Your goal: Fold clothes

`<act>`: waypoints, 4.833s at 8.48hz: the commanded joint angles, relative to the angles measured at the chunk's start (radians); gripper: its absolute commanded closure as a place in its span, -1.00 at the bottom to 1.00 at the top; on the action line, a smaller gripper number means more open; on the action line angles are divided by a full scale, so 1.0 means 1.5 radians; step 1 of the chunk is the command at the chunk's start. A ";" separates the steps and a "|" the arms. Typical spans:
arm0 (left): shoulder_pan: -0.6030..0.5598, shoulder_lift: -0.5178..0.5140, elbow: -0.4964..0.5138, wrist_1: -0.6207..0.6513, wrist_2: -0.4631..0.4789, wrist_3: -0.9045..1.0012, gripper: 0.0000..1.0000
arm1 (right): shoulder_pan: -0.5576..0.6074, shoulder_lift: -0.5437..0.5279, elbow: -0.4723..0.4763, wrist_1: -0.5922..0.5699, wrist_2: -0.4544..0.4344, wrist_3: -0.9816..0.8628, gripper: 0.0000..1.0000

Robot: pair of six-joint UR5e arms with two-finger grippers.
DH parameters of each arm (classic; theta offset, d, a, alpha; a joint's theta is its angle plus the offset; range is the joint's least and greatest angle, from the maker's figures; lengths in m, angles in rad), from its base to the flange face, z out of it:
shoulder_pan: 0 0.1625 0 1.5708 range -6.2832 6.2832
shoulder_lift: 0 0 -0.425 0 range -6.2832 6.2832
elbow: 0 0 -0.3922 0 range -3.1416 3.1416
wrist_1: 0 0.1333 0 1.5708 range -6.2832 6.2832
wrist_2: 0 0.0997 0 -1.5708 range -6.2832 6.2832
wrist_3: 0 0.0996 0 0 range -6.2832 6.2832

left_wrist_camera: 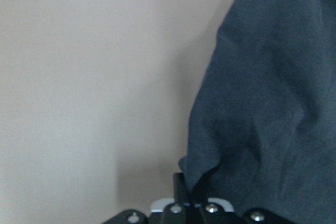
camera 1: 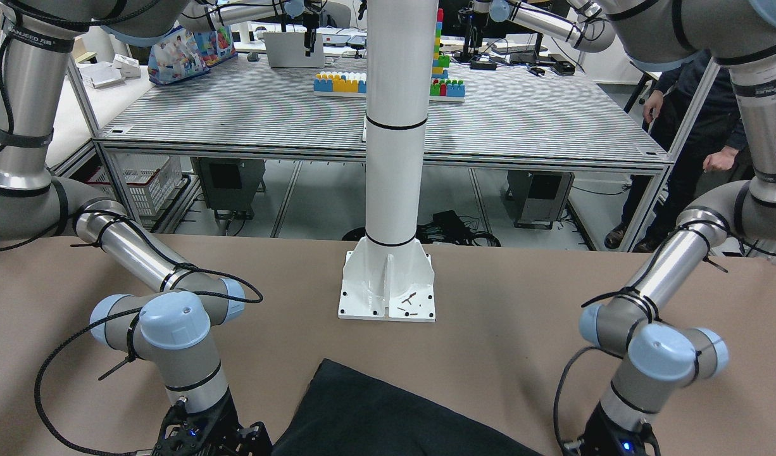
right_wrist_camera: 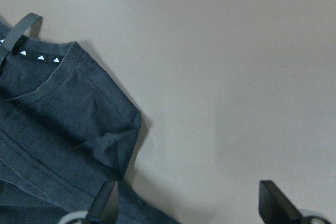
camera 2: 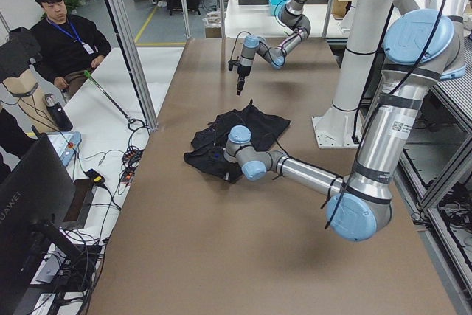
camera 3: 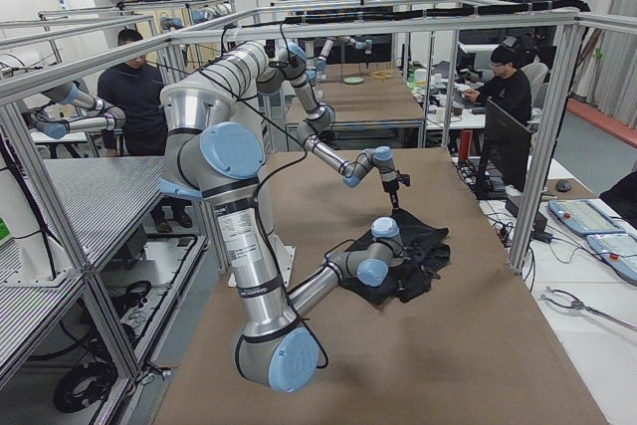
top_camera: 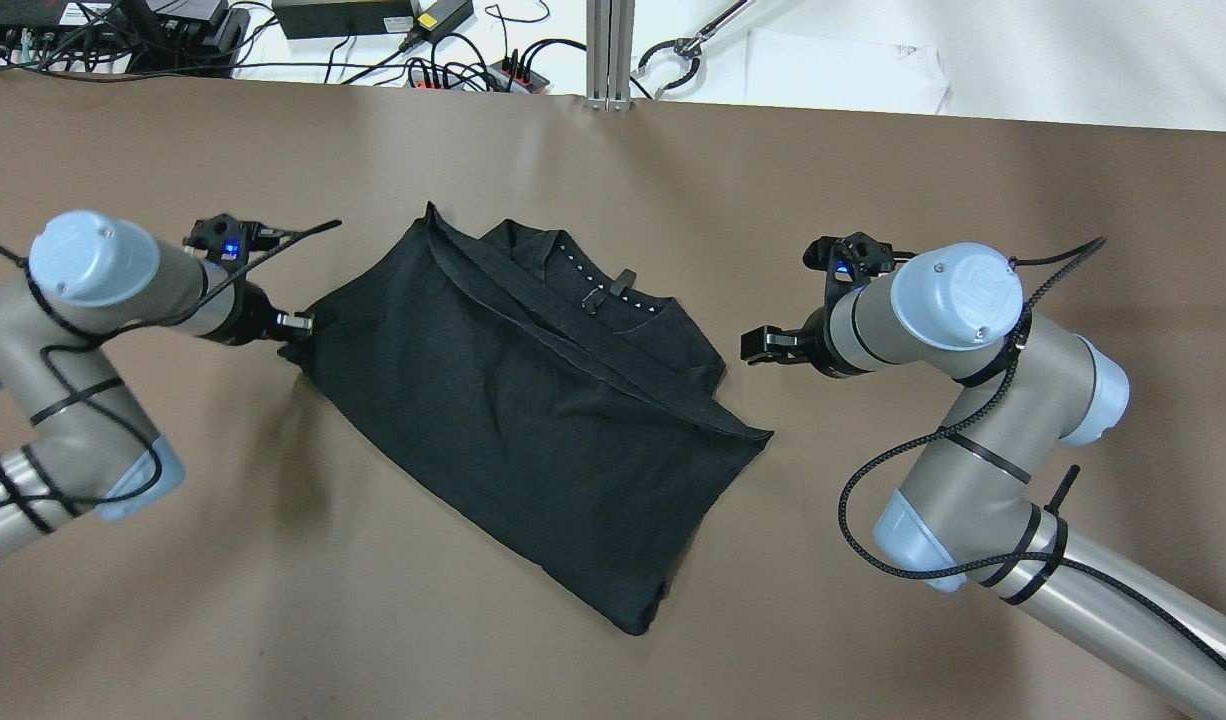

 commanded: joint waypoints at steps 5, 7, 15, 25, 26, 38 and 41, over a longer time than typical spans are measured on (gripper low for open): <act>-0.058 -0.442 0.550 -0.053 0.038 0.041 1.00 | 0.000 0.001 -0.008 0.000 -0.003 -0.001 -0.88; -0.060 -0.445 0.548 -0.057 0.037 0.052 1.00 | -0.001 0.002 -0.008 0.000 -0.003 -0.001 -0.88; -0.119 -0.318 0.404 -0.067 -0.022 0.125 -1.00 | -0.105 0.033 -0.025 0.071 -0.110 0.383 -0.80; -0.114 -0.315 0.404 -0.068 -0.021 0.127 -1.00 | -0.180 0.060 -0.106 0.136 -0.289 0.537 -0.11; -0.114 -0.315 0.404 -0.068 -0.021 0.127 -1.00 | -0.183 0.061 -0.106 0.135 -0.289 0.561 0.22; -0.105 -0.283 0.357 -0.068 -0.022 0.122 -1.00 | -0.297 -0.091 0.097 0.137 -0.302 0.569 1.00; -0.105 -0.283 0.357 -0.068 -0.022 0.114 -1.00 | -0.277 -0.088 0.106 0.097 -0.290 0.527 -0.38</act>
